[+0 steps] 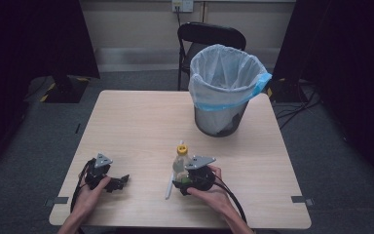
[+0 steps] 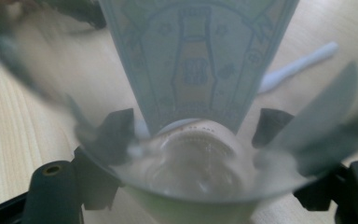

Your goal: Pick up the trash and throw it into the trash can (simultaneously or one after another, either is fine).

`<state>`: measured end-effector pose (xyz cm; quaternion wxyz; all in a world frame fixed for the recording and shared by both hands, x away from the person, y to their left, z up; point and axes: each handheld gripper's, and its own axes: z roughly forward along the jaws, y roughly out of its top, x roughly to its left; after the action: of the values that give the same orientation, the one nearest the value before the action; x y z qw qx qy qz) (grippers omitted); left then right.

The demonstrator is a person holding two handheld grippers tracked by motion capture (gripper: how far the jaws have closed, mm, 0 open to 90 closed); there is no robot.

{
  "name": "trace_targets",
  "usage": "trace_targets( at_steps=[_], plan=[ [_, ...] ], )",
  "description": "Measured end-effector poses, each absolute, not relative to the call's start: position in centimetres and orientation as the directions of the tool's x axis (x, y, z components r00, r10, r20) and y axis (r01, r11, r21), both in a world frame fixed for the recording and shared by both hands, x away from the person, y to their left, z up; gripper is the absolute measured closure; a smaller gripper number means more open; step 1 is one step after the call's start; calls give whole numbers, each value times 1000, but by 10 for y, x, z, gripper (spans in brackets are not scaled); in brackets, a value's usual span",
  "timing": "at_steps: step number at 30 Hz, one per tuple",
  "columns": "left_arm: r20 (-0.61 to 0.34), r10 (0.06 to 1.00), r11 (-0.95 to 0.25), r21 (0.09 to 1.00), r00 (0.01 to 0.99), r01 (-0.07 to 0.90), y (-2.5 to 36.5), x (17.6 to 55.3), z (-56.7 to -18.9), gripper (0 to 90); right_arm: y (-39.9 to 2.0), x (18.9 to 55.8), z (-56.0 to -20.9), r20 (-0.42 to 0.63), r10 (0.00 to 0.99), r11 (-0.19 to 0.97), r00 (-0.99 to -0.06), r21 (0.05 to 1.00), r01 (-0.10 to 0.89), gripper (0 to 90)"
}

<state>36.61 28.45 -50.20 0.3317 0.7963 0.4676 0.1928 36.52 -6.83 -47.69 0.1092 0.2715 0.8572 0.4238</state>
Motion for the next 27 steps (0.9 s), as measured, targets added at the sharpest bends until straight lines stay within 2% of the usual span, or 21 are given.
trace_targets(
  at_steps=[5,16,27],
  plan=[
    [-2,872,-343,709,489,616,285,366,-502,0,-67,366,-478,38,554,494,-831,789,365,268],
    [-6,874,-338,711,486,616,284,366,-502,0,-68,366,-476,36,556,503,-830,781,371,277],
    [-5,874,-339,711,486,616,284,366,-502,0,-79,368,-461,76,580,444,-811,806,393,277]
  ],
)
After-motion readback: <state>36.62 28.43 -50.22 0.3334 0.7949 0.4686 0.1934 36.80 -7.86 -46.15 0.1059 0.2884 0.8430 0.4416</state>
